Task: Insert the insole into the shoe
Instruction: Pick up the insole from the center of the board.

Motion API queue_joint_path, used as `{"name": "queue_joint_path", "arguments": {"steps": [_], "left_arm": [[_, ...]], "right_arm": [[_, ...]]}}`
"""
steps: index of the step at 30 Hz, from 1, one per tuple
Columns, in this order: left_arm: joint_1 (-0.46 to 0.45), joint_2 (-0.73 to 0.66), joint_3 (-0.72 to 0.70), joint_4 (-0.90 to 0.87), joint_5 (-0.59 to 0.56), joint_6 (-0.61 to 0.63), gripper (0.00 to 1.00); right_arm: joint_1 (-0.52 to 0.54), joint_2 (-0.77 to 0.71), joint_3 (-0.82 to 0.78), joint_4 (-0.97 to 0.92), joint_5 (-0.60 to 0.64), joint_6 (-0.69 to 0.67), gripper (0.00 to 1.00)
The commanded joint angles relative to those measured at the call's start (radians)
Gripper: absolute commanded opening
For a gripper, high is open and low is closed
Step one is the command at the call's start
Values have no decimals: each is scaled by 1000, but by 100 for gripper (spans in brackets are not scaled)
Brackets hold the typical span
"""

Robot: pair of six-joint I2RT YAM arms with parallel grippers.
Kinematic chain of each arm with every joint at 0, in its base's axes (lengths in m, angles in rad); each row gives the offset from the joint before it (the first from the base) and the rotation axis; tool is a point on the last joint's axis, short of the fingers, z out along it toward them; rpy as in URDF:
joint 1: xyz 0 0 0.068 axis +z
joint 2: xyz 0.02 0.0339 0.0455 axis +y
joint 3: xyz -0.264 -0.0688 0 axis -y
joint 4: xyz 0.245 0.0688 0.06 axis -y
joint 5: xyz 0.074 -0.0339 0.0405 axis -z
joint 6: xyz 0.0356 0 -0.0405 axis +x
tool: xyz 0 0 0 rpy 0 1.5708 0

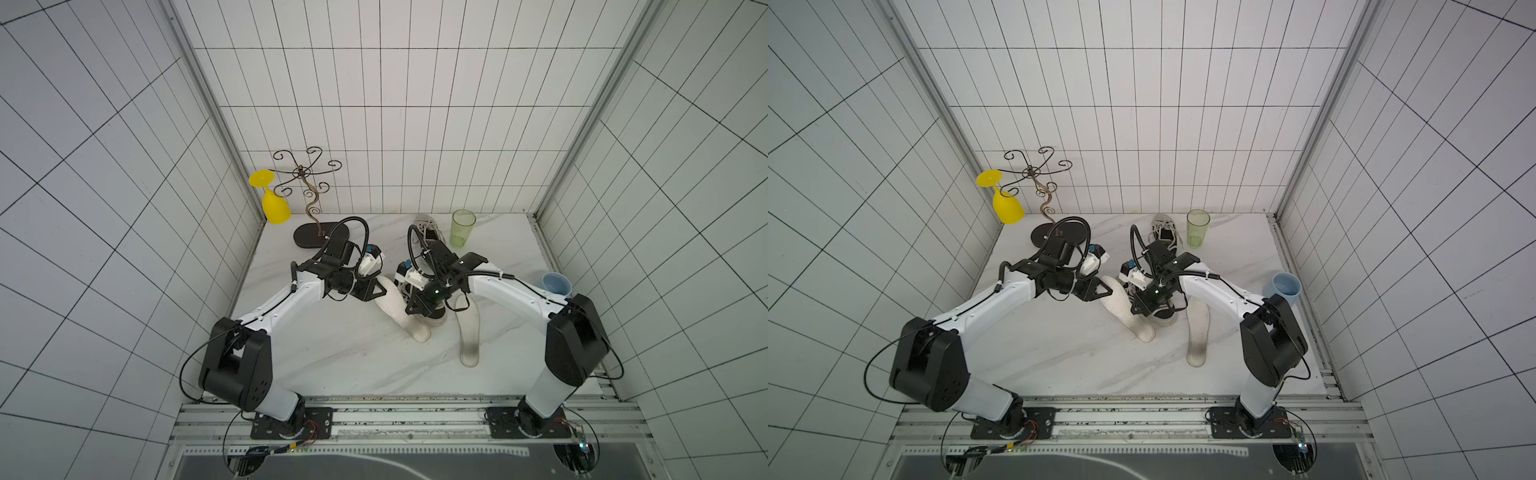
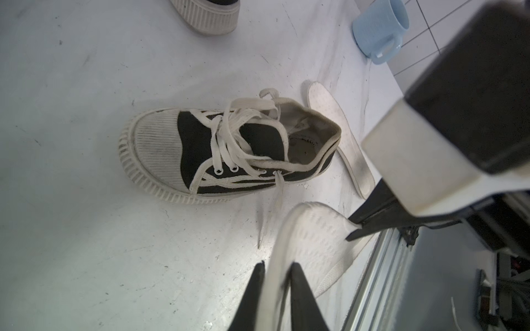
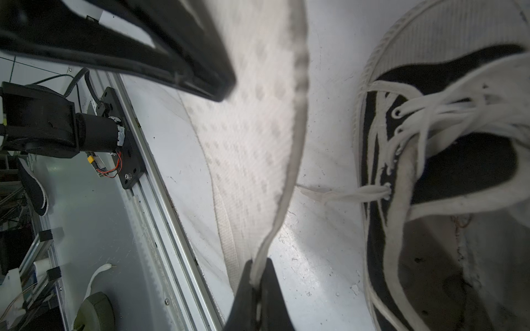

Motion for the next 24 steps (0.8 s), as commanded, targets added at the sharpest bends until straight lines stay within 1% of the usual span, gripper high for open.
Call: {"name": "queue_joint_path", "arguments": {"steps": [1, 2, 3, 4, 5, 8, 10, 11, 12, 13, 15, 17, 20, 24], "left_arm": [[2, 8, -9, 63, -20, -89, 2], [7, 15, -8, 64, -28, -130, 0], [8, 20, -10, 65, -17, -157, 0], [6, 19, -12, 64, 0, -176, 0], [4, 13, -19, 75, 5, -207, 0], [4, -1, -19, 74, 61, -259, 0], [10, 0, -4, 46, 85, -268, 0], [16, 3, 8, 33, 91, -276, 0], [22, 6, 20, 16, 96, -278, 0], [28, 12, 34, -5, 94, -281, 0], [35, 19, 56, -23, 99, -293, 0], [35, 15, 69, -36, 115, -302, 0], [41, -4, 62, -42, 132, -328, 0], [45, -12, 61, -85, 144, -321, 0]], "right_arm": [[9, -6, 23, 0, 25, -41, 8], [7, -21, 9, 18, 32, -41, 14], [10, -42, -17, 48, 33, -40, 24], [15, -68, -48, 91, 33, -40, 36], [27, -94, -83, 140, 40, -36, 45], [76, -144, -171, 282, 100, -29, 64], [107, -155, -207, 342, 171, -28, 72], [122, -155, -217, 360, 211, -29, 94], [134, -157, -226, 371, 234, -31, 99], [145, -161, -237, 382, 255, -35, 99], [174, -175, -270, 415, 341, -32, 99], [202, -198, -314, 486, 459, -22, 99], [224, -223, -363, 569, 580, -2, 99], [230, -243, -399, 634, 640, 0, 99]]}}
